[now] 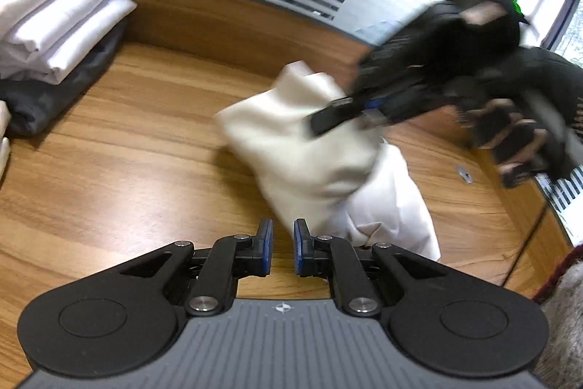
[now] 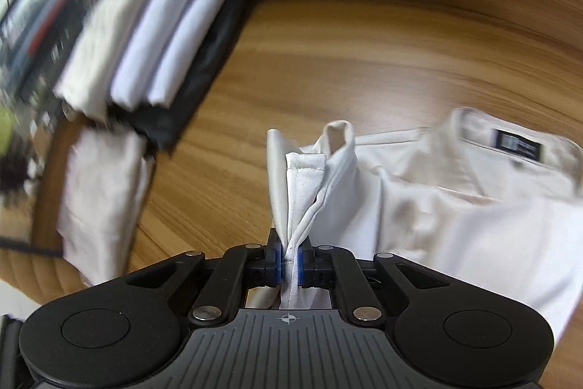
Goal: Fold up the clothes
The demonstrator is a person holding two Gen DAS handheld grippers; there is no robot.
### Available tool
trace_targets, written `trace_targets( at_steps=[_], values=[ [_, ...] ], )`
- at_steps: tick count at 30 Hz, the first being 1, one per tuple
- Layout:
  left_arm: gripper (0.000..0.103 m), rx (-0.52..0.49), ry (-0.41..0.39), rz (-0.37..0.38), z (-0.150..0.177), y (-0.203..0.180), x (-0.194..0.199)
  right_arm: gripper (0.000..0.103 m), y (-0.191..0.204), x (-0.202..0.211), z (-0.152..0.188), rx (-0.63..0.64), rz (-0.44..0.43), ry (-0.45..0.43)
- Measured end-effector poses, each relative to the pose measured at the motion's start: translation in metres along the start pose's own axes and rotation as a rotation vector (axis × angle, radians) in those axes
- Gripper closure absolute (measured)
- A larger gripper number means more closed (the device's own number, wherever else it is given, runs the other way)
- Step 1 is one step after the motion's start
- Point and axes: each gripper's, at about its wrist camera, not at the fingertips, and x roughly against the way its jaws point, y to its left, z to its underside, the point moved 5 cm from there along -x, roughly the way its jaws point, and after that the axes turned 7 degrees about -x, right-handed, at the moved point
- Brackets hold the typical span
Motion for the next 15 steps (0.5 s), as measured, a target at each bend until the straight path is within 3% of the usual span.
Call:
trace_targets(
  at_steps=[10,15],
  values=[
    [0.091,-0.060,0.018,0.003,-0.027,-0.013,-0.022,0.094,-0.073,0.077,0.019,-0.184,-0.091,-0.149],
    [0.091,-0.119,0.050,0.041,-0.043,-0.032,-0.044,0.094,-0.105,0.083,0.035,-0.201,-0.108,-0.214]
  ],
)
